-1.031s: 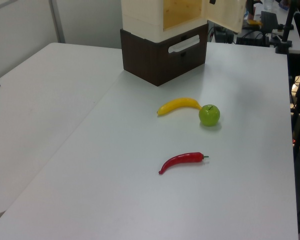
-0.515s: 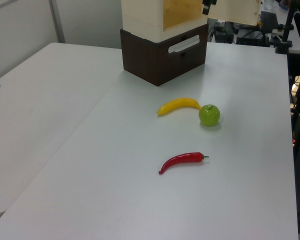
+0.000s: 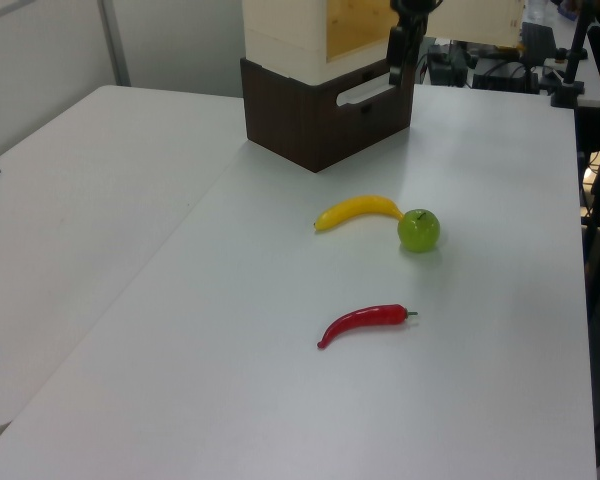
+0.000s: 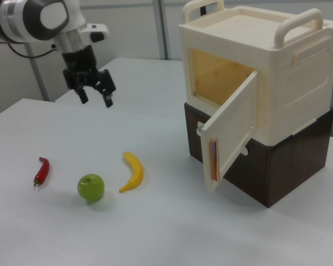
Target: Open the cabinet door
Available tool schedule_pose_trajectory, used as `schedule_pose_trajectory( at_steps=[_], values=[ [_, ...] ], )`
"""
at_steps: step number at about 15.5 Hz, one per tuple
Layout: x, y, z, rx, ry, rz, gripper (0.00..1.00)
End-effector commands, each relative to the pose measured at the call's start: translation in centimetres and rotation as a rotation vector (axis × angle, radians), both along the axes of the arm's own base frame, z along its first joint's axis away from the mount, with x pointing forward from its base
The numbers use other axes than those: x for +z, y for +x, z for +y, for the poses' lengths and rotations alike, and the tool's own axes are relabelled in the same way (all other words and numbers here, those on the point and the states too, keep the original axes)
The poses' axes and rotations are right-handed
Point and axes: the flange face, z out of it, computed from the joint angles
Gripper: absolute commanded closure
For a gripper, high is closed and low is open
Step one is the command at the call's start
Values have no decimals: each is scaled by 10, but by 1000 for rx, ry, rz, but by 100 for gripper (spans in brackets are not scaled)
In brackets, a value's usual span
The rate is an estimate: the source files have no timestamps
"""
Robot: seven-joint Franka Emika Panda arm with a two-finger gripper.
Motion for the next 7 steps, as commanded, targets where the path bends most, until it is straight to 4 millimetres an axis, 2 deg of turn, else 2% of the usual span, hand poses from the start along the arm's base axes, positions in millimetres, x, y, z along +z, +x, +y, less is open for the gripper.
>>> schedule_pose_trajectory(
  at_steps=[1, 7],
  values=[
    [-7, -18, 7, -26, 1, 91, 0],
    [-10, -22, 3, -27, -4, 127, 0]
  ],
)
